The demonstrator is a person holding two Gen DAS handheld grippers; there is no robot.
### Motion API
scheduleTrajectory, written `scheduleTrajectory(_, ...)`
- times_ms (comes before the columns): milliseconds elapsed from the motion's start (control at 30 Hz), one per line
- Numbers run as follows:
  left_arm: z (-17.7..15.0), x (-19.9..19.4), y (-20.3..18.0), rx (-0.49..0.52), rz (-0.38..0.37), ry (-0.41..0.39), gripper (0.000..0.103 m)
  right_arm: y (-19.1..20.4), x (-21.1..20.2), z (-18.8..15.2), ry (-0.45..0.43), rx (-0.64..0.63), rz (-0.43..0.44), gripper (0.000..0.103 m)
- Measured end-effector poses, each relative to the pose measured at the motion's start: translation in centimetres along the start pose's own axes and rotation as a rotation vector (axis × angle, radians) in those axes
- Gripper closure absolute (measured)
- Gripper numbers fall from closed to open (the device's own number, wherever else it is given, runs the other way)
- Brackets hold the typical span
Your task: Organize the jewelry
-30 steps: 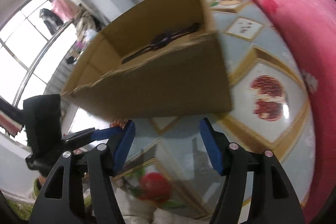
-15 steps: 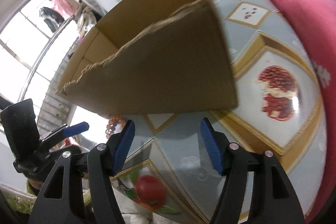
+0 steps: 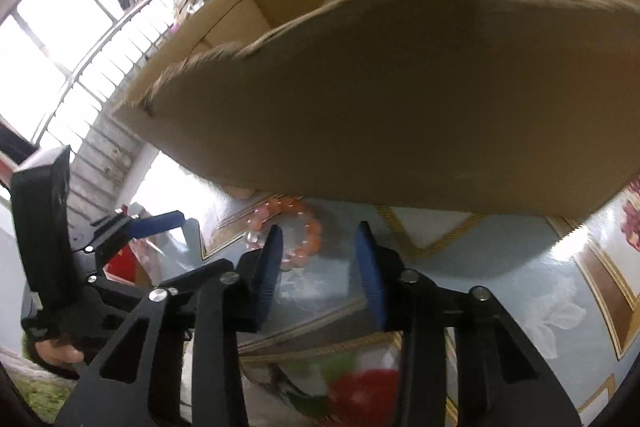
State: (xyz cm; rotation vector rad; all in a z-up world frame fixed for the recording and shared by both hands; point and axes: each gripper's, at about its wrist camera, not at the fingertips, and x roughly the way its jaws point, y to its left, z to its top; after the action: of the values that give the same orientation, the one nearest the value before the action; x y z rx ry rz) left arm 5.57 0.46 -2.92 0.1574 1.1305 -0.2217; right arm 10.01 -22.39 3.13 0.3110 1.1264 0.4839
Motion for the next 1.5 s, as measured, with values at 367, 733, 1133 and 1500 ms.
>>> scheduleTrajectory(367,0.7,0.4,-1.1,-0.025,0.005,0.011,0.008,2.1,0.8,0.8,-0.007,-0.135,-0.135,0.093)
scheduleTrajectory(733,1.6,0.8,-2.3,-0.05,0.019,0.012,0.008,0.7,-0.7,0.2,-0.027,-0.042,-0.169,0.093)
scheduleTrajectory(1133,2.4,2.0,-2.1,-0.059,0.022,0.017,0.008,0.5,-0.1,-0.5,-0.022,-0.01,-0.137,0.092)
scheduleTrajectory(1500,2.3,1.5,-3.6,-0.052,0.02,0.011,0.008,-0.6,-0.7,-1.1,-0.024,-0.014,-0.131,0.092)
